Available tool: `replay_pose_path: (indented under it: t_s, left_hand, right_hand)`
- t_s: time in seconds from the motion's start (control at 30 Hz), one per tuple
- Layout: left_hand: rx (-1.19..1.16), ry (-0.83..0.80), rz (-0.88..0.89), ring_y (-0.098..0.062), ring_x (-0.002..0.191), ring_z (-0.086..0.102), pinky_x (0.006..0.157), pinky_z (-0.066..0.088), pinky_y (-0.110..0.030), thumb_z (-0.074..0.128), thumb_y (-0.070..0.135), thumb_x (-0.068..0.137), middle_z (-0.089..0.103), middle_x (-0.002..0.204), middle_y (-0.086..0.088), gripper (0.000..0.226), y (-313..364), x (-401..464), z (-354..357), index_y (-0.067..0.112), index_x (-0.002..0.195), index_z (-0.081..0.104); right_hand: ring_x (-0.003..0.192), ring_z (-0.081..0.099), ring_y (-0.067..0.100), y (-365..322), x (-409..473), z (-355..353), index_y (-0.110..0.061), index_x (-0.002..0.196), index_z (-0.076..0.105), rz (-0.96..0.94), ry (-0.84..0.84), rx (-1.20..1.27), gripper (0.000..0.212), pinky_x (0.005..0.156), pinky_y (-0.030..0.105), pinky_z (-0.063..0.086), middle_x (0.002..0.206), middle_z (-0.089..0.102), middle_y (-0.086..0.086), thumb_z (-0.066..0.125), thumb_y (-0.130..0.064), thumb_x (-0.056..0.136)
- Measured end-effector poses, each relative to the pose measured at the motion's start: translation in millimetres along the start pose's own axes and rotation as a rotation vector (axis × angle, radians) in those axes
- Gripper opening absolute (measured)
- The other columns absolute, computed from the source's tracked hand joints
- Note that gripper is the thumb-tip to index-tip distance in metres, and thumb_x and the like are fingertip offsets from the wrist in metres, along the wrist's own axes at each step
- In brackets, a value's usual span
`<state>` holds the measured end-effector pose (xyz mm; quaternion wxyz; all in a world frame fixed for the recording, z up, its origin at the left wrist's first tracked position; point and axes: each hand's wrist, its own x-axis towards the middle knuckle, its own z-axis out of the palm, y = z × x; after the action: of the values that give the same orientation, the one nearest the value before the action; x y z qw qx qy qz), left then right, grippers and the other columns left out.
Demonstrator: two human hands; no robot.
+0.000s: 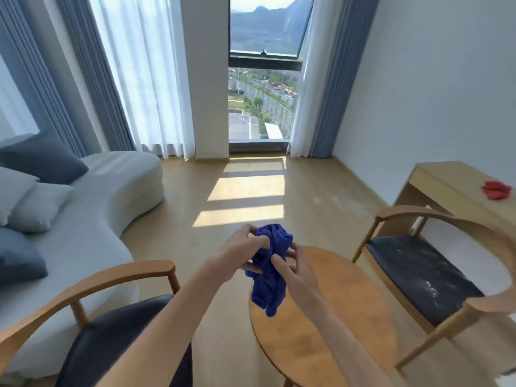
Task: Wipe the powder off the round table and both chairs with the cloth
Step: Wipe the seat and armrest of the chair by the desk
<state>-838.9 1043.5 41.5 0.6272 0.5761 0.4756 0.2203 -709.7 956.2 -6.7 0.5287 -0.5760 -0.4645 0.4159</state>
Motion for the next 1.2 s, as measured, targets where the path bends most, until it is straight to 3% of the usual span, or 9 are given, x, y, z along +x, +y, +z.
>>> replay_pose_path:
  t_s: [0.17,0.27,0.43,0.57,0.67,0.87,1.0,1.1,1.2]
  left_hand:
    - [0.125,-0.114,0.094,-0.026,0.091,0.063,0.062,0.056,-0.028,0.054,0.000,0.079,0.059,0.105,-0.011,0.034,29,-6,92,0.015,0.111,0.052]
    - [0.220,-0.177,0.156,-0.024,0.080,0.061,0.059,0.052,-0.027,0.052,0.001,0.075,0.060,0.102,-0.009,0.038,40,-10,141,0.015,0.110,0.055]
    - [0.476,-0.240,0.329,-0.022,0.085,0.061,0.067,0.056,-0.034,0.043,0.013,0.058,0.064,0.098,-0.001,0.052,58,-10,186,0.027,0.105,0.060]
    - [0.710,-0.323,0.426,-0.019,0.094,0.062,0.078,0.058,-0.041,0.042,0.003,0.071,0.065,0.103,0.005,0.054,78,-1,201,0.031,0.112,0.061]
    - [0.758,-0.351,0.452,-0.019,0.091,0.062,0.078,0.058,-0.038,0.042,0.001,0.076,0.065,0.100,0.004,0.049,91,1,220,0.029,0.112,0.059]
    - [0.687,-0.519,0.445,-0.010,0.093,0.063,0.073,0.054,-0.024,0.068,0.038,0.083,0.064,0.107,0.009,0.039,92,3,240,0.034,0.118,0.052]
    - [0.718,-0.526,0.508,-0.008,0.092,0.061,0.075,0.050,-0.020,0.064,0.030,0.089,0.064,0.107,0.006,0.031,90,4,246,0.027,0.118,0.056]
    - [0.716,-0.572,0.486,-0.015,0.088,0.061,0.076,0.052,-0.023,0.062,0.024,0.090,0.065,0.100,-0.001,0.016,87,7,249,0.022,0.106,0.059]
    - [0.648,-0.542,0.463,-0.015,0.080,0.063,0.071,0.053,-0.025,0.060,0.017,0.090,0.068,0.092,-0.003,0.007,83,9,249,0.018,0.097,0.060]
  right_hand:
    - [0.088,0.069,0.016,-10,-30,-91,-0.021,0.119,0.046,-0.017,0.117,0.000,0.033,0.070,0.030,0.058,0.113,0.060,0.001,0.063,-0.029,0.092]
    - [0.097,0.065,0.019,-6,-48,-146,-0.019,0.117,0.048,-0.026,0.176,-0.031,0.025,0.081,0.036,0.058,0.112,0.061,0.003,0.058,-0.025,0.096]
    - [0.087,0.063,0.011,-13,-73,-230,-0.017,0.099,0.060,-0.086,0.362,0.011,0.018,0.078,0.027,0.052,0.092,0.068,-0.002,0.050,-0.003,0.097]
    - [0.097,0.063,0.024,-22,-87,-277,-0.015,0.105,0.063,-0.069,0.398,-0.009,0.018,0.086,0.041,0.051,0.102,0.068,0.008,0.050,-0.007,0.097]
    - [0.103,0.062,0.029,-25,-94,-290,-0.015,0.108,0.062,-0.068,0.422,0.014,0.017,0.090,0.044,0.050,0.105,0.068,0.009,0.049,-0.010,0.098]
    - [0.104,0.063,0.026,-27,-100,-297,-0.016,0.115,0.058,-0.063,0.392,-0.027,0.017,0.094,0.045,0.053,0.109,0.067,0.007,0.050,-0.018,0.100]
    - [0.102,0.065,0.019,-29,-101,-293,-0.018,0.117,0.059,-0.085,0.321,-0.080,0.019,0.090,0.035,0.055,0.110,0.068,0.002,0.053,-0.021,0.099]
    - [0.100,0.065,0.011,-28,-100,-288,-0.023,0.117,0.060,-0.055,0.248,-0.173,0.020,0.086,0.024,0.054,0.109,0.069,-0.004,0.053,-0.024,0.098]
    - [0.100,0.065,0.013,-29,-97,-289,-0.027,0.116,0.059,0.014,0.267,-0.184,0.021,0.085,0.026,0.054,0.108,0.069,-0.006,0.055,-0.033,0.096]
